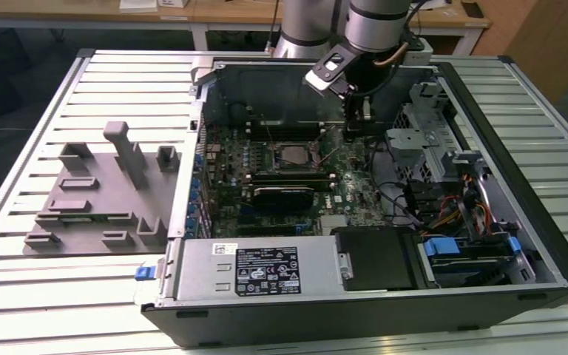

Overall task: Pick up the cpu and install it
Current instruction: 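Close the cpu cover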

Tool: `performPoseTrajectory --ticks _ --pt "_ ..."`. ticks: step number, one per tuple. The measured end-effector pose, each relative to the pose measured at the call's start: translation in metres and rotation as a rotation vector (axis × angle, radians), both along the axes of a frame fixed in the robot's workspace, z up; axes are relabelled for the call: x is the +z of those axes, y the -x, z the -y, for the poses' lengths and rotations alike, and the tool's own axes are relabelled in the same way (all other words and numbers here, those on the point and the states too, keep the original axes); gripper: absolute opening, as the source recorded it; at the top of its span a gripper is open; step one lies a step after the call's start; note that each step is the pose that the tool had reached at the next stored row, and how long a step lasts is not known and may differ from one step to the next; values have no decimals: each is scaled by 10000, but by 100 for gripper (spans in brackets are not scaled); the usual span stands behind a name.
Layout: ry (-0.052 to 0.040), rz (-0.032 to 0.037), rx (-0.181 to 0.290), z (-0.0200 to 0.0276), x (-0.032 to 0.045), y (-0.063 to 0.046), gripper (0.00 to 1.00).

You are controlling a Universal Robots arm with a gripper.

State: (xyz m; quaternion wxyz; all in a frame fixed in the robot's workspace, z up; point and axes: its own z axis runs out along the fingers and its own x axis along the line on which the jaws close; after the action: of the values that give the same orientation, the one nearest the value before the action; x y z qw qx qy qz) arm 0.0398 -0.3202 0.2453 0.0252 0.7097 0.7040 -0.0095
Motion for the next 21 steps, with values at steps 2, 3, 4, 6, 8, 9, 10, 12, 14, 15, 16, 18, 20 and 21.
performPoseTrajectory --ticks 2,3,4,6,8,9,10,12,14,15,16,18,20,21 --pt "0 0 0 0 0 0 11" --pt "-1 0 0 0 0 0 11" --pt "-1 0 0 0 -1 1 11" --pt "-4 1 1 0 -2 21 11" --pt "-2 2 0 0 -2 61 11" --pt "-2 3 0 0 -2 81 11" --pt "-2 3 0 0 -2 101 11" --pt "-2 5 0 0 -2 149 11" --pt "-4 7 0 0 -2 199 11" --pt "-4 7 0 0 -2 221 11" --pt "-4 7 0 0 -2 246 11" --pt "-4 8 0 0 -2 299 11" --pt "-4 11 -1 0 -2 354 11" --pt "-4 12 -1 0 -2 382 11"
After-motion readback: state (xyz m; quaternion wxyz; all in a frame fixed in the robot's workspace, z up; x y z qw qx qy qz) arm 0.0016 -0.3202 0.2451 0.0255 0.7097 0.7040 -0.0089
